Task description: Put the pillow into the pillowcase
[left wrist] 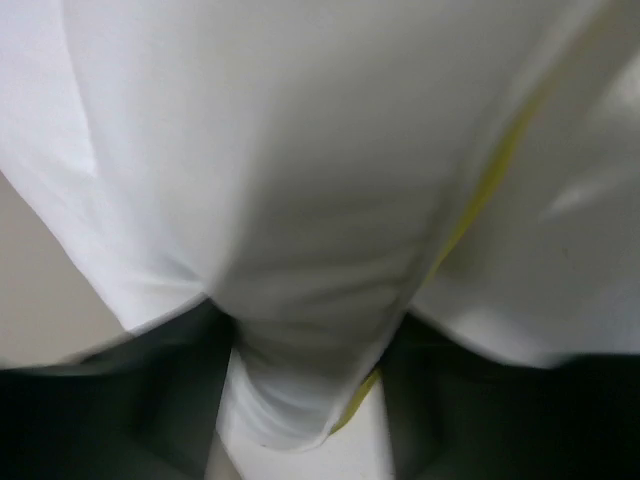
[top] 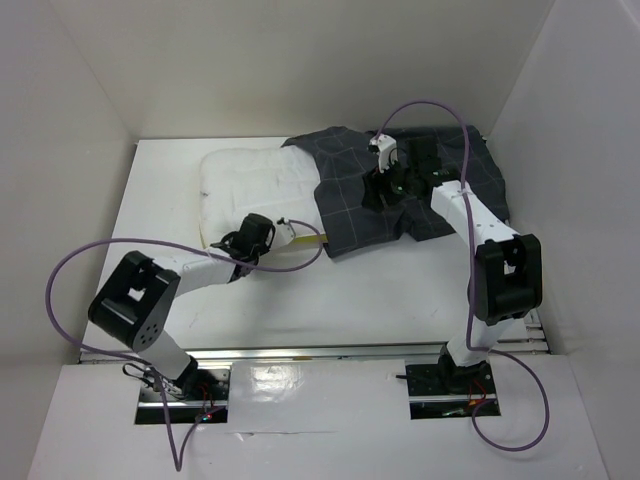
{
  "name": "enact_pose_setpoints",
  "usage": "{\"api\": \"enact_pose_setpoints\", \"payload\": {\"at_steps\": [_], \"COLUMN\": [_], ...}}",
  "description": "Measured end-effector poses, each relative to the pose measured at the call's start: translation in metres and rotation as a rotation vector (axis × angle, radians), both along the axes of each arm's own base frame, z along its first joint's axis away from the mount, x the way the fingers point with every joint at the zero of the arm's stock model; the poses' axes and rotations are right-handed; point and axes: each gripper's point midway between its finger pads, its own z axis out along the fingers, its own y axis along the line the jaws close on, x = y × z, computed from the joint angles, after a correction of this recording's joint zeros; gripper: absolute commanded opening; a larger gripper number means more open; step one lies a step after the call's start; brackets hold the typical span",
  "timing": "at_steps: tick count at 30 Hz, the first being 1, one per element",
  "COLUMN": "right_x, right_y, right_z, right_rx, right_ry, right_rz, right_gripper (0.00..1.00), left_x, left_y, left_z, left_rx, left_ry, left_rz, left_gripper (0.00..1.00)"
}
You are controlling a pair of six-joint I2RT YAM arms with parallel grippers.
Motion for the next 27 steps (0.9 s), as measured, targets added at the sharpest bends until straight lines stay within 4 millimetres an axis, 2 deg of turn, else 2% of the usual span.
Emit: {"api": "enact_pose_setpoints", "payload": {"at_steps": [1,2,6,11,14,18,20,23,27], "right_x": [0.0,0.0,0.001,0.001,-0.002,-0.005,-0.005,-0.004,-0.001], "right_y": [0.0,0.0,-0.001,-0.003,-0.003,-0.003,-0.003,-0.003,-0.003], "right_z": [0.0,0.0,0.0,0.0,0.003,0.008,0.011,0.019,0.039], "right_rx": [0.0,-0.002,-0.007,-0.009,-0.003,0.006,0.009,0.021,0.041], "right_ry": [-0.001,-0.001,-0.002,-0.002,-0.002,-0.017,-0.028,-0.054,-0.11], "right_rz": [-0.001,-0.002,-0.007,-0.02,-0.028,-0.032,-0.033,-0.038,-0.055], "right_gripper": [0.72,0.72,0.72,0.72,0.72,0.72,0.72,0.72,0.73], "left_x": [0.005,0.013,0.031,0.039,0.043,0.061,0.068,0.071,0.074], "left_y": [-0.001,-0.002,-0.011,-0.028,-0.049,-0.086,-0.096,-0.106,-0.107], "left_z": [0.0,0.002,0.012,0.028,0.051,0.103,0.12,0.134,0.139], "left_rx": [-0.004,-0.005,-0.039,-0.139,-0.253,-0.457,-0.531,-0.632,-0.749], "left_ry": [-0.001,-0.006,0.003,0.069,0.153,0.265,0.298,0.384,0.512], "left_rz": [0.008,0.01,0.017,0.0,-0.027,-0.077,-0.091,-0.092,-0.055], "left_gripper": [0.02,0.0,0.0,0.0,0.0,0.0,0.0,0.0,0.0]}}
